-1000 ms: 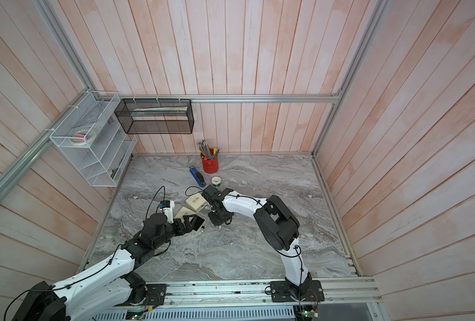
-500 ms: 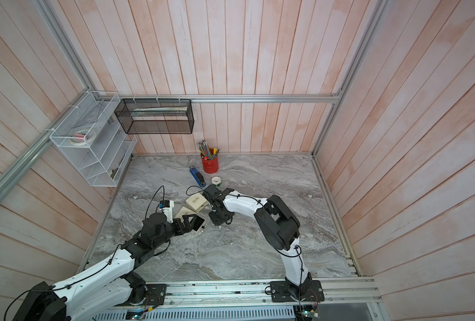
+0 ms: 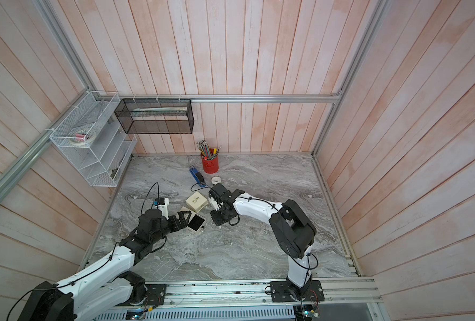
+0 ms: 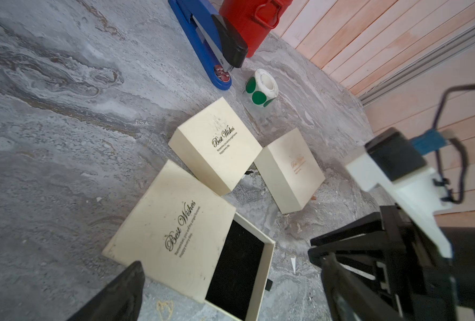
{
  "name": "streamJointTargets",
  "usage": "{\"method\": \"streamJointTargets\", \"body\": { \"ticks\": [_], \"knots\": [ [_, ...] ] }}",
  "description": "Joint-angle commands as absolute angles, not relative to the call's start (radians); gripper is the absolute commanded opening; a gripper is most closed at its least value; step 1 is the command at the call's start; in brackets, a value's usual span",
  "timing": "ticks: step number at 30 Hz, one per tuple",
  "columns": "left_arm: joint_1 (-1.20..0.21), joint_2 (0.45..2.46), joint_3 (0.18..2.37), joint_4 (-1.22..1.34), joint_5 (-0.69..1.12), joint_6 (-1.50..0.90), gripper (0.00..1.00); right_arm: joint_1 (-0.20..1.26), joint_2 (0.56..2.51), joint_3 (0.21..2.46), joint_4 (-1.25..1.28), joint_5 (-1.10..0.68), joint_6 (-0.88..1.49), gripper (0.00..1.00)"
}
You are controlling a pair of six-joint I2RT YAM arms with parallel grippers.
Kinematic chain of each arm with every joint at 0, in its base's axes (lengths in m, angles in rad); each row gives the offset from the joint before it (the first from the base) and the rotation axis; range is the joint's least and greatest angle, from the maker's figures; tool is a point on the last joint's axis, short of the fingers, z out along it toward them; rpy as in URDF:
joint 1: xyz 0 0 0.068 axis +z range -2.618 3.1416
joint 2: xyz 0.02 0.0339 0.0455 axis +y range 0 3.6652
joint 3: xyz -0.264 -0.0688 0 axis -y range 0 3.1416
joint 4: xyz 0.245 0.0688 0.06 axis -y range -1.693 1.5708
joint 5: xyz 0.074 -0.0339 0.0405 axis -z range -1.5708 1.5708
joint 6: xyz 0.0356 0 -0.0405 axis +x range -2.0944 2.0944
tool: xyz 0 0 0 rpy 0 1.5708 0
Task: Place the earrings into the drawer-style jewelry box
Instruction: Pick up the earring from the center of the board, then insert the earring into the inner lining.
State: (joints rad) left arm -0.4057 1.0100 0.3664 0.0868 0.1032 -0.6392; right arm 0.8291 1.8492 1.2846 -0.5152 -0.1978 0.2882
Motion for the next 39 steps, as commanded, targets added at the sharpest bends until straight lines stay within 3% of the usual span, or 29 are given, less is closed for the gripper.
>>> {"method": "streamJointTargets", "body": {
  "ticks": [1, 12, 23, 31, 39],
  "knots": [
    [-0.371, 1.063, 0.41, 0.129, 0.22, -0.612, 1.0, 0.827, 1.802, 1.217, -0.322, -0.322, 0.334, 0.15],
    [-0.246, 1.166, 0.406, 0.207, 0.422, -0.667, 1.0, 0.879, 1.804, 1.119, 0.058, -0.376, 0.439, 0.07],
    [-0.152, 1.189, 0.365, 0.336, 0.566, -0.727, 0.99, 0.903, 1.891, 1.134, 0.123, -0.352, 0.457, 0.04],
    [-0.15, 1.275, 0.373, 0.418, 0.63, -0.742, 0.87, 0.912, 1.931, 1.133, 0.162, -0.341, 0.49, 0.04],
    [-0.15, 1.333, 0.373, 0.469, 0.652, -0.755, 0.86, 0.912, 1.957, 1.143, 0.171, -0.339, 0.499, 0.04]
  ]
}}
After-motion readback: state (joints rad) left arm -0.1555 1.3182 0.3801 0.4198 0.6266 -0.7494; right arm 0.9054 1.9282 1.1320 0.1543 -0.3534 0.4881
